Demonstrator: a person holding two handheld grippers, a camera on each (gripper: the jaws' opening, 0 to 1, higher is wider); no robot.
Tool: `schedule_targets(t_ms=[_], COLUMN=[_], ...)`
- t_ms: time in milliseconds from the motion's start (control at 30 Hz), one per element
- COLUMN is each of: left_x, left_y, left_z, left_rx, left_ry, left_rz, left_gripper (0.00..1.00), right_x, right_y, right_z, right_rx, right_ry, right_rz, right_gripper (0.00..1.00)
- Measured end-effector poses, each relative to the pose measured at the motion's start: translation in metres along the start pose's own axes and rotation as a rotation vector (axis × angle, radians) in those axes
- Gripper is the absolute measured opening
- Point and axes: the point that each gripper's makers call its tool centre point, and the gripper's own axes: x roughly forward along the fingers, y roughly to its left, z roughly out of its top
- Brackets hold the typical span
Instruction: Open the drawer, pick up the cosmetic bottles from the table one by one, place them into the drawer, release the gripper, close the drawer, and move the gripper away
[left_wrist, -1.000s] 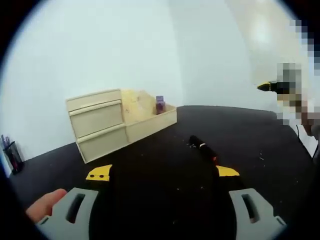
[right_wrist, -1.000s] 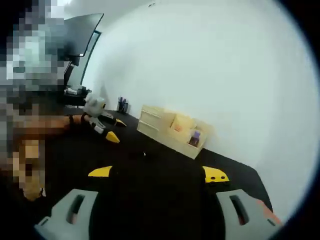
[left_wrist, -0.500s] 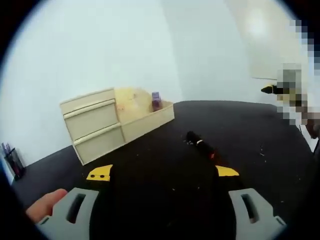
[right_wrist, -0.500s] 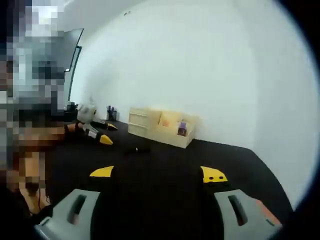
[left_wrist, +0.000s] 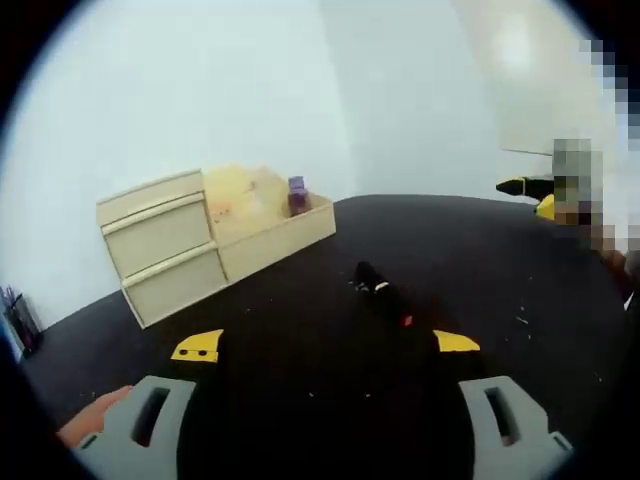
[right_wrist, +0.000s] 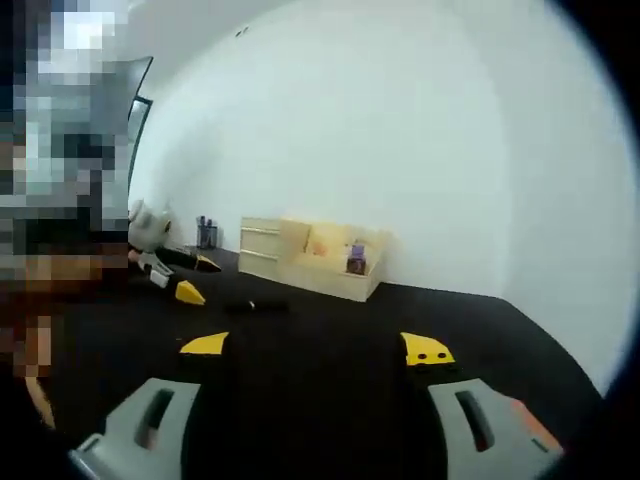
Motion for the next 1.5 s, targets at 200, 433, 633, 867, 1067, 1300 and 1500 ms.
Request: schedule_targets(t_ms=[200,433,633,867,1067,1300,1500], left_x=[0.001,0.016,0.028,0.036,0.044,0.051,0.053], left_y=[-0.008,-0.033,-0.037,-0.042,-0.038,-0.041,-0.042], left_z=[0.018,0.03,0.021,0.014,0.007,0.003,0.002], left_rx=[-0.079,-0.163,-0.24,-0.222,-0.257,-0.239,-0.22], left_ry=[-0.056,-0.049,0.017,0.051,0.102,0.131,0.144], left_rz=[-0.024,-0.029,0.064,0.134,0.199,0.211,0.214], left_gripper=[0.72,0.58,0.46,0.34,0.26,0.18,0.1], right_x=[0.004,-0.005,-0.005,-0.008,-0.009,-0.008,-0.009], right_y=[-0.002,-0.001,0.001,0.005,0.008,0.012,0.013], right_z=[-0.012,-0.004,-0.004,0.0,0.001,0.001,0.001], right_rx=[0.038,0.053,0.077,0.065,0.081,0.082,0.084], right_ry=[0.004,-0.056,-0.057,-0.075,-0.085,-0.085,-0.088], right_rz=[0.005,0.001,0.021,0.034,0.055,0.073,0.078], right_gripper=[0.6,0.54,0.52,0.51,0.51,0.51,0.5])
